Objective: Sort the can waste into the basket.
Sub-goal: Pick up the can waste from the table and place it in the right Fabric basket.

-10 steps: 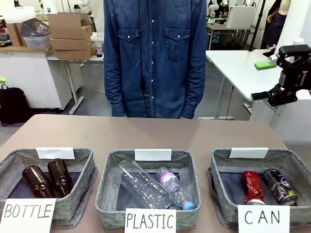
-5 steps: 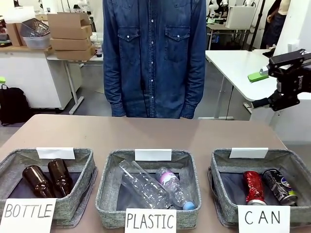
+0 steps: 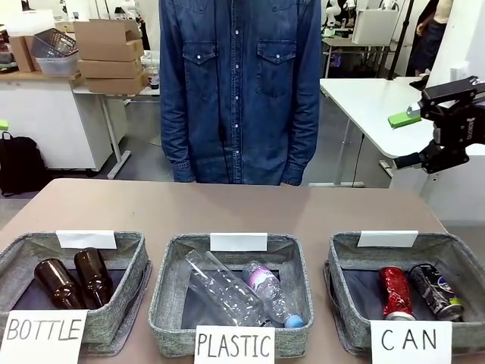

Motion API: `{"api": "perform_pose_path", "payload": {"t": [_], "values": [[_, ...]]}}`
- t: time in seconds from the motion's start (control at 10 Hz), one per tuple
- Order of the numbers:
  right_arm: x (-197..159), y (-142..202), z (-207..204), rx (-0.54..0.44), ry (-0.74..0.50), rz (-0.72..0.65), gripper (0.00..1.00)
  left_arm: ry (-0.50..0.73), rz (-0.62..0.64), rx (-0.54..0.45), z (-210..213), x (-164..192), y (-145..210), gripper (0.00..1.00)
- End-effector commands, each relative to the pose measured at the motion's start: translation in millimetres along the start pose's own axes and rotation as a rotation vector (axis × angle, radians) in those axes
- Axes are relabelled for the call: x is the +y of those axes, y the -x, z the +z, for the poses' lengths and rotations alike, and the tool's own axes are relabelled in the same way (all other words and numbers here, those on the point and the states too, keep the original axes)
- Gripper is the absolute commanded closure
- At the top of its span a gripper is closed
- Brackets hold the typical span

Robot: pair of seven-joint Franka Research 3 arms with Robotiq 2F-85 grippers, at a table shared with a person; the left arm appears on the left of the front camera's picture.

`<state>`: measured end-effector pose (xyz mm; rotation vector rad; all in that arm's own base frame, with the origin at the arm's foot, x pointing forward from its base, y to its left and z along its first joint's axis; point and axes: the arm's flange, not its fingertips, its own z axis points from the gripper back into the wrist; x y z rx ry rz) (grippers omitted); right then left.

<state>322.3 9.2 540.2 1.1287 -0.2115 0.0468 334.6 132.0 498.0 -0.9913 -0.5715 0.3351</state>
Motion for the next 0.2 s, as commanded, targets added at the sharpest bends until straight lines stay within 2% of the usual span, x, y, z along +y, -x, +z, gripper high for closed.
{"api": "perform_pose_path", "payload": {"t": [0.0,0.1], "values": [[2.0,0.0,2.9,0.009,0.007,0.011,0.0,0.001,-0.017,0.005,0.6,1.2,-0.5,0.0],[2.0,0.0,2.9,0.009,0.007,0.011,0.0,0.001,-0.017,0.005,0.6,1.2,-0.5,0.0]]}}
